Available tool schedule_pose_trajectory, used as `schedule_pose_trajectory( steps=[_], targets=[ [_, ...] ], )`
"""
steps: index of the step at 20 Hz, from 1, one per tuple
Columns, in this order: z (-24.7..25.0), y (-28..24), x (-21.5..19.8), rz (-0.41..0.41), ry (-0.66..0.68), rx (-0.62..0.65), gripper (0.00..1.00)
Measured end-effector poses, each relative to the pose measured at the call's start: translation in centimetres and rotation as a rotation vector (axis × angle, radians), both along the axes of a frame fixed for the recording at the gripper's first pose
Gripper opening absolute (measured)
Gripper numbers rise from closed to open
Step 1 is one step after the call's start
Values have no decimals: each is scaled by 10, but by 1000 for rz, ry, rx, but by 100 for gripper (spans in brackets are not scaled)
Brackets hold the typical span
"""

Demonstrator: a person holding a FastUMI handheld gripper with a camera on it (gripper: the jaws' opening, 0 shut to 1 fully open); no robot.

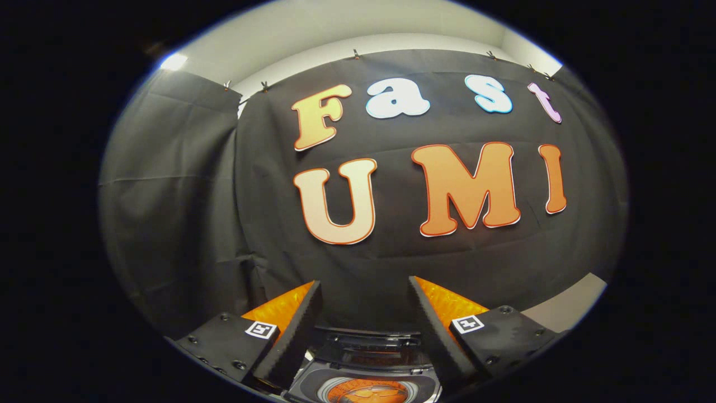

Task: Put the clothes into the washing machine and then close the washing machine lid.

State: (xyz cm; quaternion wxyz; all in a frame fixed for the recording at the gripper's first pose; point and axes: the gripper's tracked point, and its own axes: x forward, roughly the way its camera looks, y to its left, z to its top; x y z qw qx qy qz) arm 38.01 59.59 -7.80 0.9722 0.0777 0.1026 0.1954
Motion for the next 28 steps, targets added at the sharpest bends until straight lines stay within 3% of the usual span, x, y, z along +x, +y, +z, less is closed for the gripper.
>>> schedule_pose_trajectory(
  steps=[6, 10, 19, 28],
  targets=[
    [-71, 14, 84, 11, 129, -162, 98],
    [-133, 17, 114, 20, 267, -171, 98],
    [-222, 3, 134, -25, 497, -225, 99],
    [-253, 1, 134, -26, 590, -188, 99]
  ],
)
